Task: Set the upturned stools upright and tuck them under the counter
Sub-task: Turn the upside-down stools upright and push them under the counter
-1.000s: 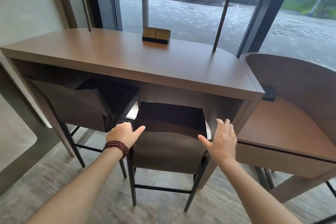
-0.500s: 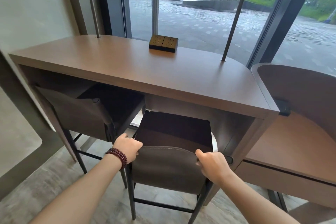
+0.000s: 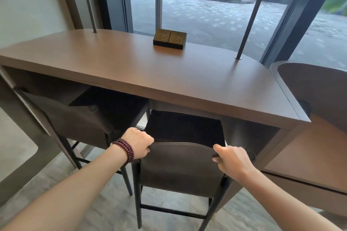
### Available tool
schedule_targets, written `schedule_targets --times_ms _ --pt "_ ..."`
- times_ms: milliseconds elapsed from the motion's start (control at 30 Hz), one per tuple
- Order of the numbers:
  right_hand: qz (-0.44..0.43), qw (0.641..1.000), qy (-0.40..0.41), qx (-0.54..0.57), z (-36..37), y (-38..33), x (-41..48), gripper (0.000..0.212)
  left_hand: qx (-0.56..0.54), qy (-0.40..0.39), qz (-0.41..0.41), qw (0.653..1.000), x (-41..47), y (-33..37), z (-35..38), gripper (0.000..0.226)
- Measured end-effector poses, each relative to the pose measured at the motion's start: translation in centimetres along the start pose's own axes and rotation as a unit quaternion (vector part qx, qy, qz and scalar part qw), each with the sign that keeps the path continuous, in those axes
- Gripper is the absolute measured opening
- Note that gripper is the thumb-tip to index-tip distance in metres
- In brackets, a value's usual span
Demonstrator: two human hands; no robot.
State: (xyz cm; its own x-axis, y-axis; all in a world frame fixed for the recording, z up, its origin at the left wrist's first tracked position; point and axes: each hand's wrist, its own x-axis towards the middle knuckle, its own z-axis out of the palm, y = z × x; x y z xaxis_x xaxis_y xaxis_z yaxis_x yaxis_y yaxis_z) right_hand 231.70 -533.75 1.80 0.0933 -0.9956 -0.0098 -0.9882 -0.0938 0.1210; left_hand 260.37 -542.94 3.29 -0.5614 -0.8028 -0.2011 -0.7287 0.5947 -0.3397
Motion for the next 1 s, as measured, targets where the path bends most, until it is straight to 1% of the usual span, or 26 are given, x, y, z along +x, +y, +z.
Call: schedule_targets --times_ms 167,333,400,467,500,533,567,633,667,700,767,800,867,1000 --pt "0.023 0.999 -0.013 -0.018 -0.1 -0.5 -0.2 0.022 -0.007 -0.017 0.057 0.998 0.6 -0.6 -0.2 0.027" --pt "0.055 0.998 -0.023 -0.025 -0.4 -0.7 0.4 0.022 0.003 -0.004 0.091 0.996 1.5 -1.4 -0.2 0.026" --pt "0.056 0.998 -0.022 -0.015 -0.4 -0.6 0.5 0.021 0.003 -0.001 0.101 0.995 1.6 -1.6 -0.2 0.027" --pt "0.033 0.999 0.004 -0.013 -0.2 -0.5 0.4 0.015 0.006 0.003 0.112 0.994 1.6 -1.7 0.1 0.026" --pt "0.023 0.999 0.021 -0.023 0.0 -0.4 0.2 0.018 0.008 0.008 0.118 0.993 1.6 -1.7 0.2 0.026" --pt "0.019 0.999 0.028 -0.028 0.2 -0.4 0.0 0.029 0.010 0.011 0.121 0.993 1.6 -1.8 0.2 0.025" --pt "0.025 0.999 0.028 -0.030 0.3 -0.4 0.0 0.038 0.011 0.014 0.122 0.992 1.7 -1.8 0.4 0.025" --pt "0.058 0.998 0.019 -0.007 1.2 -0.4 0.4 0.044 0.009 0.021 0.120 0.993 2.2 -2.1 0.7 0.025" --pt "0.064 0.998 0.012 -0.008 1.2 -0.7 0.6 0.042 0.009 0.024 0.117 0.993 2.6 -2.2 0.9 0.025" --pt "0.051 0.998 0.023 -0.028 1.1 -1.2 1.1 0.037 0.010 0.023 0.112 0.993 3.0 -2.5 1.2 0.024" --pt "0.038 0.998 0.023 -0.050 1.2 -1.9 2.2 0.015 0.007 0.005 0.094 0.996 4.0 -3.1 1.9 0.023" --pt "0.042 0.999 -0.007 -0.028 1.3 -2.4 2.7 0.015 0.002 -0.005 0.083 0.997 4.5 -3.5 2.3 0.022" --pt "0.058 0.997 -0.042 -0.013 1.5 -2.8 4.0 0.022 -0.007 -0.012 0.063 0.998 5.7 -4.3 3.0 0.022" --pt "0.070 0.996 -0.053 -0.015 1.5 -2.9 6.2 0.023 -0.017 -0.005 0.045 0.999 7.7 -5.4 3.6 0.022"
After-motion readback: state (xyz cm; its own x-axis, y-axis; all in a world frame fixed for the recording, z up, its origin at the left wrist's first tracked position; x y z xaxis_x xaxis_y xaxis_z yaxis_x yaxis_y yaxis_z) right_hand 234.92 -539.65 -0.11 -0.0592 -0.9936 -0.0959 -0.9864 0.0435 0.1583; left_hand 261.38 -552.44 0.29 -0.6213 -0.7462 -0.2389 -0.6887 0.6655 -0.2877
